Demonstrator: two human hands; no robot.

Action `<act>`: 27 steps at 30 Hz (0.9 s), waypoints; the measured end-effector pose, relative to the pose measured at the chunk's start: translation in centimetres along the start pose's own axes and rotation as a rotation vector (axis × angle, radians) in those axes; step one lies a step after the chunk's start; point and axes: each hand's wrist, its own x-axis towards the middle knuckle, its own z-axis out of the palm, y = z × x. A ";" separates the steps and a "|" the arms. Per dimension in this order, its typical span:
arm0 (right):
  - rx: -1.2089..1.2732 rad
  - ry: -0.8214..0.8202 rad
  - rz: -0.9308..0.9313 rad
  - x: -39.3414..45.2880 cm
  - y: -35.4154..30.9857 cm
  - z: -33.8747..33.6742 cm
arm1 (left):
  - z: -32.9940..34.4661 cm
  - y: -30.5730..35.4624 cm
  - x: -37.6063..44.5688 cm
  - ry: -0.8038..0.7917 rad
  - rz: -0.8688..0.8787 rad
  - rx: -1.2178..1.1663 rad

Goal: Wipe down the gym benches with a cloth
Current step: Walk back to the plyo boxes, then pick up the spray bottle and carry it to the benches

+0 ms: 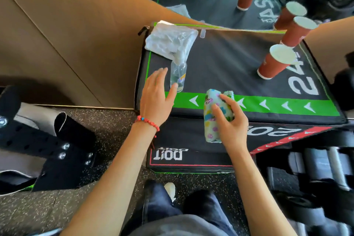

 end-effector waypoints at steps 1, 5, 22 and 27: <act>0.010 0.011 0.001 0.1 -0.1 0.1 | 0.4 0.1 0.7 0.002 -0.021 -0.054; 0.022 0.035 0.002 1.0 -0.2 0.2 | 2.1 0.3 3.0 0.055 -0.054 -0.221; 0.042 0.193 0.060 1.4 0.9 -1.6 | 4.3 2.5 4.3 -0.047 -0.138 -0.738; 0.057 0.319 0.106 0.1 1.9 -4.0 | 5.6 6.5 2.2 -0.245 -0.174 -0.880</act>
